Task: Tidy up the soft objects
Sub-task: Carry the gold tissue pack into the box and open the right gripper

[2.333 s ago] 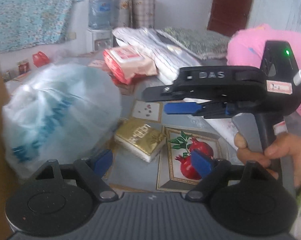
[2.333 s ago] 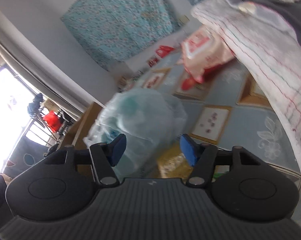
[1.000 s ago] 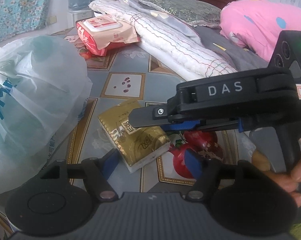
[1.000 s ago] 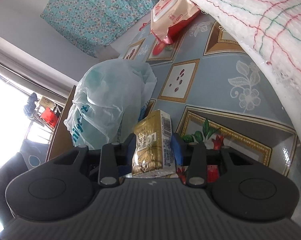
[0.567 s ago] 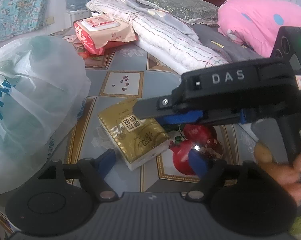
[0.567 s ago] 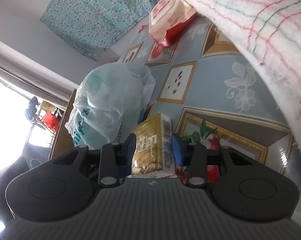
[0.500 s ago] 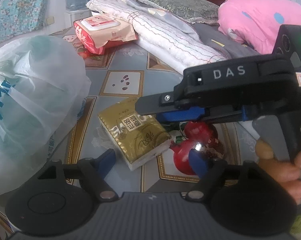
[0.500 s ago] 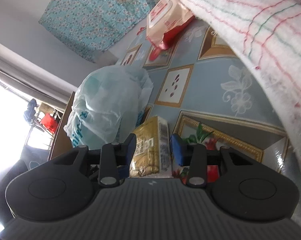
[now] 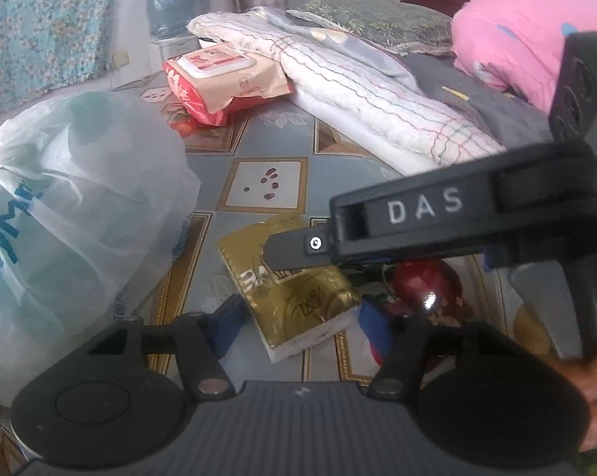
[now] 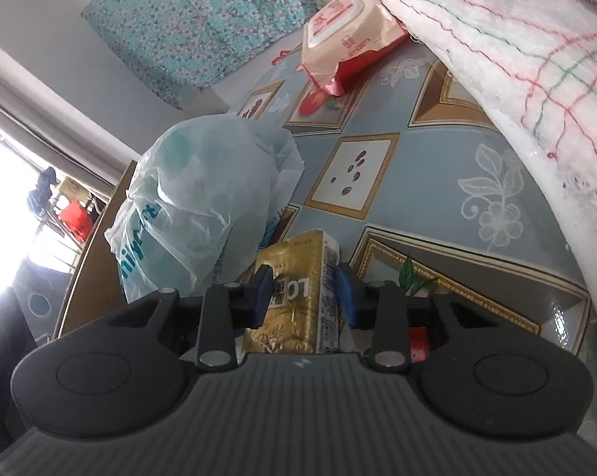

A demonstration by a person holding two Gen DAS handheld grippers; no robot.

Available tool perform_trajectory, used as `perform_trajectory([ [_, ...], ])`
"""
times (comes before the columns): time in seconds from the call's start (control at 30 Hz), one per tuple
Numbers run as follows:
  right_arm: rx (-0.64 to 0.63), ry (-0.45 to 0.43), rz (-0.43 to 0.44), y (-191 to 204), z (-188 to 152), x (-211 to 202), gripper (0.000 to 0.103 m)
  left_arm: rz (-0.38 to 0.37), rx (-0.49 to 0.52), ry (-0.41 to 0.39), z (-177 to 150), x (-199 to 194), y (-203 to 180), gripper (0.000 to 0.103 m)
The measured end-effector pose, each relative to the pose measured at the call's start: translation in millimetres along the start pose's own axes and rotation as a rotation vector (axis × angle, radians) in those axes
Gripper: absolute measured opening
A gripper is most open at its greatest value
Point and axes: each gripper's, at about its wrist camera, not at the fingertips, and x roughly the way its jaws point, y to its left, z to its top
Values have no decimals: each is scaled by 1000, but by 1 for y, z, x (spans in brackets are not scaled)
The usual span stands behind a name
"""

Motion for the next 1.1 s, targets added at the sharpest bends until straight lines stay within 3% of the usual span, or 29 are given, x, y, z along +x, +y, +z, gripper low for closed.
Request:
perform_trajectory([
  [0.17, -22, -33, 30, 15, 3, -13, 33, 21, -12, -52, 0, -21, -1, 64],
  [0.3, -78, -62, 76, 44, 10, -27, 33, 63, -46, -138, 3, -55, 8, 64],
  [0.57, -282, -65, 226, 146, 22, -27, 33, 200, -157, -296, -4, -141, 53, 63],
  [0.73, -378, 27, 342, 211, 21, -1, 33, 294, -244, -319, -23, -188, 95, 63],
  [0.87, -438, 153, 405, 262, 16, 33, 34, 321, -326, -294, -41, -217, 138, 63],
  [0.97, -479, 247, 408, 292, 8, 57, 34, 284, -404, -250, -55, -226, 174, 62],
  [1.1, -547, 370, 366, 319, -7, 83, 35, 147, -548, -162, -76, -222, 222, 62],
])
